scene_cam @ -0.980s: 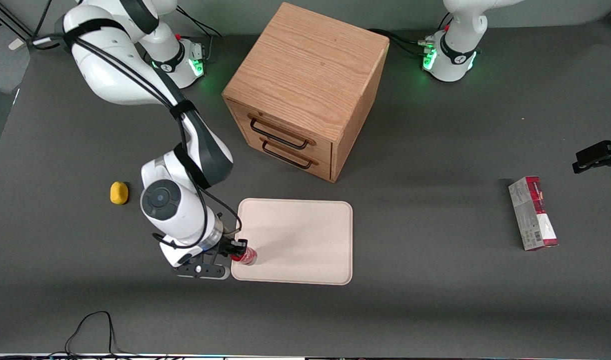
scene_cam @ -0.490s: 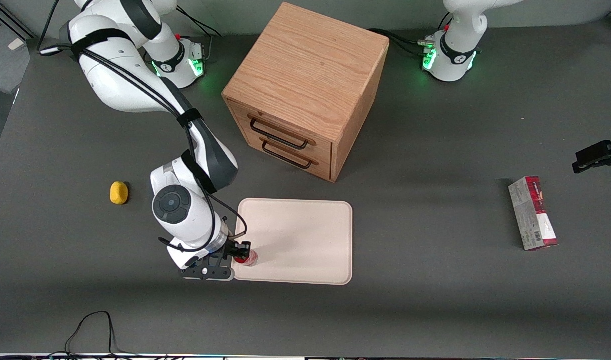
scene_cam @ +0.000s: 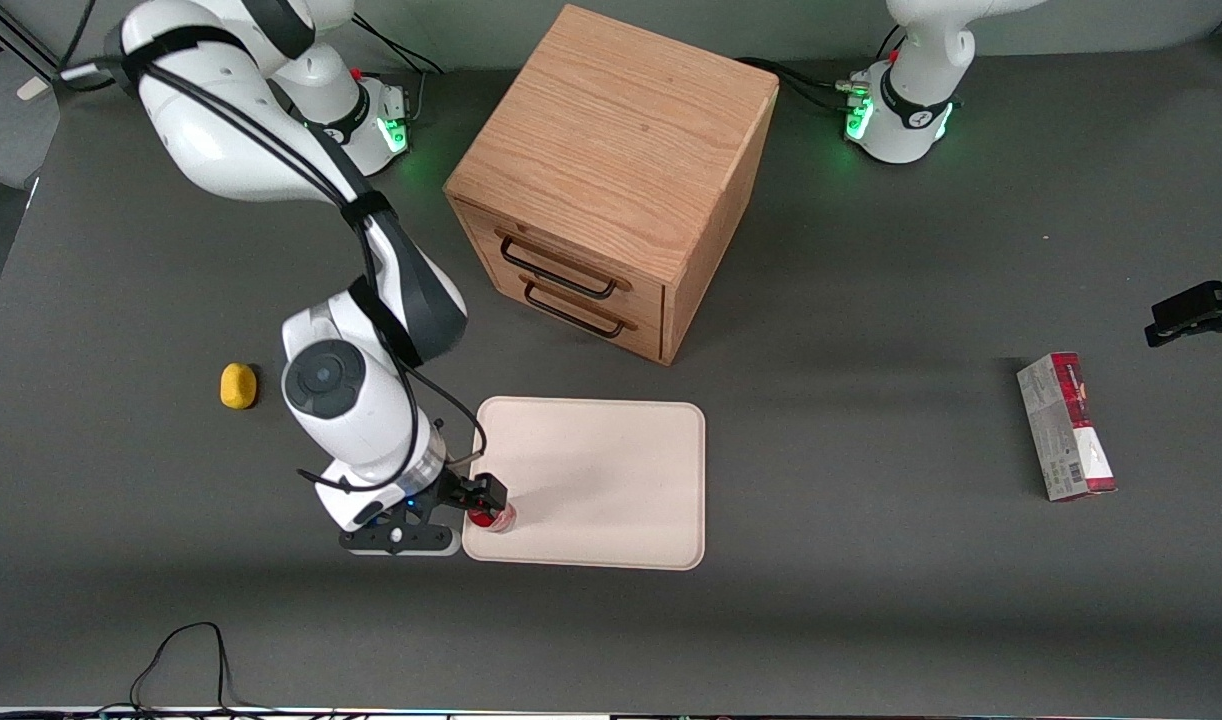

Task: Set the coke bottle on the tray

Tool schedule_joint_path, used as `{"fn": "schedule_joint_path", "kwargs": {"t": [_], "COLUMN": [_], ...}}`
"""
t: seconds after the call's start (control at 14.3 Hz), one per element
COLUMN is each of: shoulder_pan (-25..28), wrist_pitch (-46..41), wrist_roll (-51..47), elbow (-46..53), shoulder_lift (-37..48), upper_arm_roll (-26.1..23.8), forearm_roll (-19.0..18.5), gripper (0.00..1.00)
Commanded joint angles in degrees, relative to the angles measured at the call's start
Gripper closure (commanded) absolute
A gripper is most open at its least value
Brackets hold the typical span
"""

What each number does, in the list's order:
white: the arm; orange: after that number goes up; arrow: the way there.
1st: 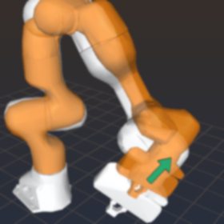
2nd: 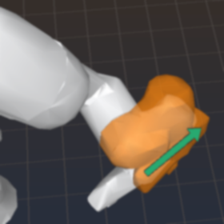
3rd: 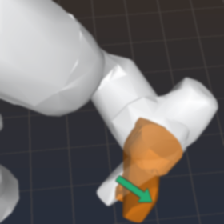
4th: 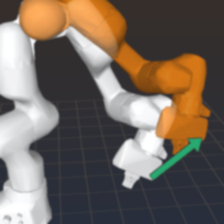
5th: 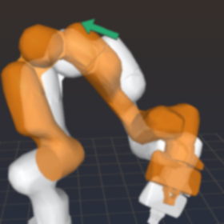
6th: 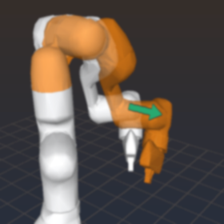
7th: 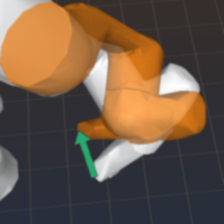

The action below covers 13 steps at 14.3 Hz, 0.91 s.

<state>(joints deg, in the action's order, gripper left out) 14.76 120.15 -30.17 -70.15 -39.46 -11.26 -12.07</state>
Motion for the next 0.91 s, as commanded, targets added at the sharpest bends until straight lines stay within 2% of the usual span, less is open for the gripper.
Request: {"fn": "schedule_joint_path", "kwargs": {"t": [0.0, 0.21, 0.28, 0.42, 0.63, 0.84], "shoulder_pan": [0.18, 0.18, 0.18, 0.18, 0.18, -0.08], "wrist_pitch": [-6.22, -12.65, -14.32, -18.79, -24.08, -27.86], "wrist_roll": [5.26, 18.09, 21.61, 27.5, 31.92, 31.67], "elbow": [-8.24, -14.55, -17.19, -21.85, -27.48, -28.64], "shoulder_lift": [10.52, 20.35, 24.22, 31.87, 41.45, 46.84], "upper_arm_roll": [4.04, 11.32, 13.43, 18.0, 22.14, 22.86], "forearm_roll": [2.73, 10.11, 11.18, 12.76, 13.12, 13.3], "gripper": [0.0, 0.0, 0.0, 0.0, 0.0, 0.0]}}
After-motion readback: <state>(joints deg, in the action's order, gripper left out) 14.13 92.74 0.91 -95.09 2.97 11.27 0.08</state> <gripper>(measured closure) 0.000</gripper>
